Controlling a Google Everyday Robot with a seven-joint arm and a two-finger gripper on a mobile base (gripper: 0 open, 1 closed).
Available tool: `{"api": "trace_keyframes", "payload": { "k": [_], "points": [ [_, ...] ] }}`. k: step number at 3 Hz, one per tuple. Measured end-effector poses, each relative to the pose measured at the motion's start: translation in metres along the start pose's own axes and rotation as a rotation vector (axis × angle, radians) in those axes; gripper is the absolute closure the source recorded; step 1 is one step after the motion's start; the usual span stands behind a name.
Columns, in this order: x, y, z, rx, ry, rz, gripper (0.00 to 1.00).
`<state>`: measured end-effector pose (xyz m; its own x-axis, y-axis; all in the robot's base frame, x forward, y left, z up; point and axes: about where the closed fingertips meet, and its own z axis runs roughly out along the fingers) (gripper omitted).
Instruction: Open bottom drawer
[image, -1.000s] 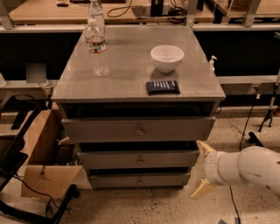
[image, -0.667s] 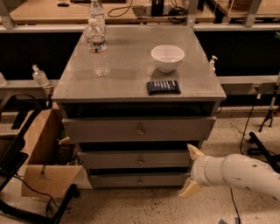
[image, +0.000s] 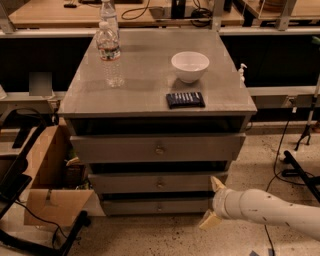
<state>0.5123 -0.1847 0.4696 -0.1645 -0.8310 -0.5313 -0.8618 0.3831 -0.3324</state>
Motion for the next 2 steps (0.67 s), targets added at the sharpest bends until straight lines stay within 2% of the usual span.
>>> {"api": "trace_keyframes", "payload": {
  "k": [1, 2],
  "points": [
    [0.003, 0.005, 0.005, -0.012, 0.002, 0.005, 0.00],
    [0.023, 0.033, 0.045, -0.109, 0.035, 0.027, 0.00]
  ]
}}
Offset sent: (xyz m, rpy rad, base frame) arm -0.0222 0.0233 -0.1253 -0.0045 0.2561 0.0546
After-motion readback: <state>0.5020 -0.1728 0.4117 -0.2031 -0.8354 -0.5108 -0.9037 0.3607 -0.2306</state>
